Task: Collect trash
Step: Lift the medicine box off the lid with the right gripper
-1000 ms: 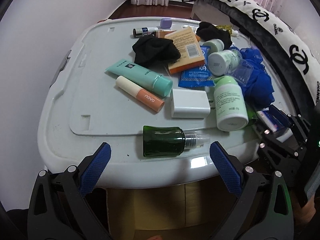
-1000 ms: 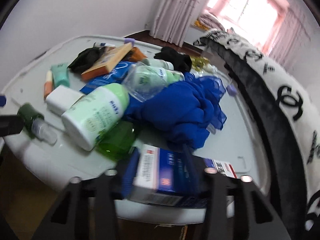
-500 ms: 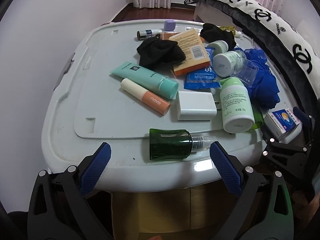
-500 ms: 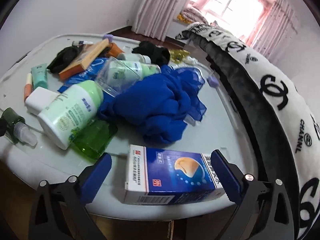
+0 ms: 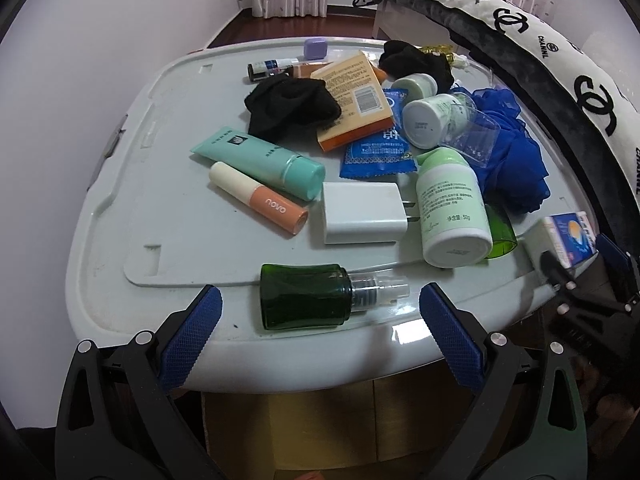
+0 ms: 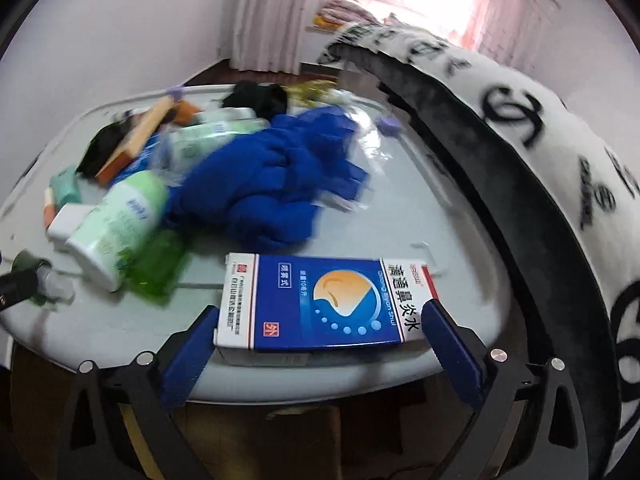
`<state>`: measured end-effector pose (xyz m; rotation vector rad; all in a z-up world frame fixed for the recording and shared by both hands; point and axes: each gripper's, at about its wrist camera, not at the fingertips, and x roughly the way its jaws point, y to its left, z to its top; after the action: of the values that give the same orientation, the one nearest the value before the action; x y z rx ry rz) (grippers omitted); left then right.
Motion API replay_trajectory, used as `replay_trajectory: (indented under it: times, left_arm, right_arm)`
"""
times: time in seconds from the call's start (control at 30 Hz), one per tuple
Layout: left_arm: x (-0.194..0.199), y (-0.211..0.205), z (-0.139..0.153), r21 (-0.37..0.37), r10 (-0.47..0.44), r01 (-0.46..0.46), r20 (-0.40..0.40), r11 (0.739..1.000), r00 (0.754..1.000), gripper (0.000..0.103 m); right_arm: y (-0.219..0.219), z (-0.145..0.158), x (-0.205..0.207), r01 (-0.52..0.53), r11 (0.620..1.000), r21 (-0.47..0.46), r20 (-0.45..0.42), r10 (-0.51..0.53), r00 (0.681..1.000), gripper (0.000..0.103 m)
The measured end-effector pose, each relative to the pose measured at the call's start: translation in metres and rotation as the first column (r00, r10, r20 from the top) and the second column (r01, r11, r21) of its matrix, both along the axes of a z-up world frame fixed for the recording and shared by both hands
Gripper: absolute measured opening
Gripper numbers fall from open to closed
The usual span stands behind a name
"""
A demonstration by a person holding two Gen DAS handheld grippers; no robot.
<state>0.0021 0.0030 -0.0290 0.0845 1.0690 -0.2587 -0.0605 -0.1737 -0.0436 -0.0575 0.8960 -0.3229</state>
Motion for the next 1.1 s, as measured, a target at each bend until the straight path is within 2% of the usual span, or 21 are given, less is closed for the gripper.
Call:
replay_trajectory:
  times: [0.1,0.2,0.3,0.33,0.37,0.47,0.53,0.6,0.67,0.73,0.77,0.8,0.83,0.87,0.9,0.93,1.0,1.1]
  left_arm:
    - [0.004,0.000,-0.001,-0.015,0.005,-0.005,-0.021,1.000,1.000,0.097]
    - [0.007,-0.001,-0.001,-0.039,0.008,-0.009,-0.038,0.999,0.999,0.097]
    - [0.007,-0.004,0.001,-0.038,0.000,-0.001,-0.034,0.999,0.999,0.097]
    - [0.007,-0.005,0.001,-0.037,-0.002,0.001,-0.032,0.999,0.999,0.097]
    - [0.007,-0.007,0.001,-0.035,-0.007,0.006,-0.031,0.999,0.999,0.097]
    - [0.006,-0.012,0.001,-0.032,-0.024,0.023,-0.031,0.999,0.999,0.097]
    - [0.005,-0.013,0.003,-0.026,-0.030,0.029,-0.018,0.999,0.999,0.097]
    - [0.003,-0.011,0.006,-0.005,-0.026,0.026,0.017,1.000,1.000,0.097]
    - [0.005,-0.007,0.006,0.007,-0.015,0.015,0.032,1.000,0.999,0.097]
    - [0.007,-0.002,0.004,0.004,0.000,0.000,0.024,1.000,1.000,0.097]
    - [0.010,0.000,0.003,-0.009,0.009,-0.009,0.010,1.000,1.000,0.097]
    - [0.011,0.001,0.002,-0.020,0.014,-0.014,0.002,1.000,1.000,0.097]
    - [0.011,0.002,0.002,-0.030,0.018,-0.018,-0.003,0.999,1.000,0.097]
    - [0.011,0.001,0.004,-0.039,0.018,-0.018,-0.002,0.999,1.000,0.097]
    - [0.011,-0.001,0.005,-0.041,0.014,-0.014,0.004,0.999,1.000,0.097]
    - [0.010,-0.004,0.007,-0.038,0.009,-0.008,0.014,0.999,1.000,0.097]
    - [0.007,-0.011,0.012,-0.025,-0.006,0.007,0.041,1.000,0.999,0.097]
    - [0.005,-0.019,0.017,-0.029,-0.024,0.026,0.064,0.999,0.998,0.097]
  right_arm:
    - [-0.016,0.004,-0.011,0.026,0.997,0.066,0.012,-0.027,1.000,0.098]
    - [-0.024,0.004,-0.020,0.051,0.998,0.047,0.006,-0.051,0.999,0.098]
    - [-0.041,0.000,-0.018,0.102,0.992,0.073,0.002,-0.102,0.995,0.099]
    - [-0.041,-0.002,-0.014,0.107,0.994,0.035,0.005,-0.107,0.994,0.099]
    - [-0.036,-0.003,-0.005,0.089,0.996,-0.028,0.005,-0.088,0.996,0.099]
    - [-0.025,-0.010,0.031,-0.022,0.997,-0.078,-0.025,0.020,0.999,0.099]
    - [-0.024,-0.010,0.048,-0.093,0.996,-0.009,-0.013,0.093,0.996,0.097]
    - [-0.029,0.003,0.057,-0.092,0.995,0.033,0.047,0.091,0.995,0.097]
    - [-0.040,0.033,0.048,-0.137,0.986,0.095,0.161,0.121,0.980,0.098]
    - [-0.045,0.055,0.038,-0.230,0.970,0.073,0.188,0.213,0.959,0.098]
    - [-0.046,0.065,0.032,-0.291,0.956,0.029,0.173,0.282,0.944,0.098]
    - [-0.046,0.072,0.024,-0.354,0.933,-0.066,0.128,0.360,0.924,0.098]
    - [-0.046,0.073,0.018,-0.398,0.906,-0.146,0.068,0.411,0.909,0.098]
    - [-0.049,0.069,0.012,-0.457,0.860,-0.227,-0.033,0.462,0.886,0.098]
    - [-0.054,0.064,0.007,-0.488,0.833,-0.260,-0.099,0.480,0.872,0.098]
    - [-0.059,0.057,0.004,-0.514,0.812,-0.278,-0.160,0.488,0.858,0.098]
    - [-0.068,0.041,0.000,-0.544,0.795,-0.269,-0.261,0.484,0.835,0.097]
    - [-0.067,0.017,0.000,-0.574,0.777,-0.258,-0.330,0.487,0.809,0.095]
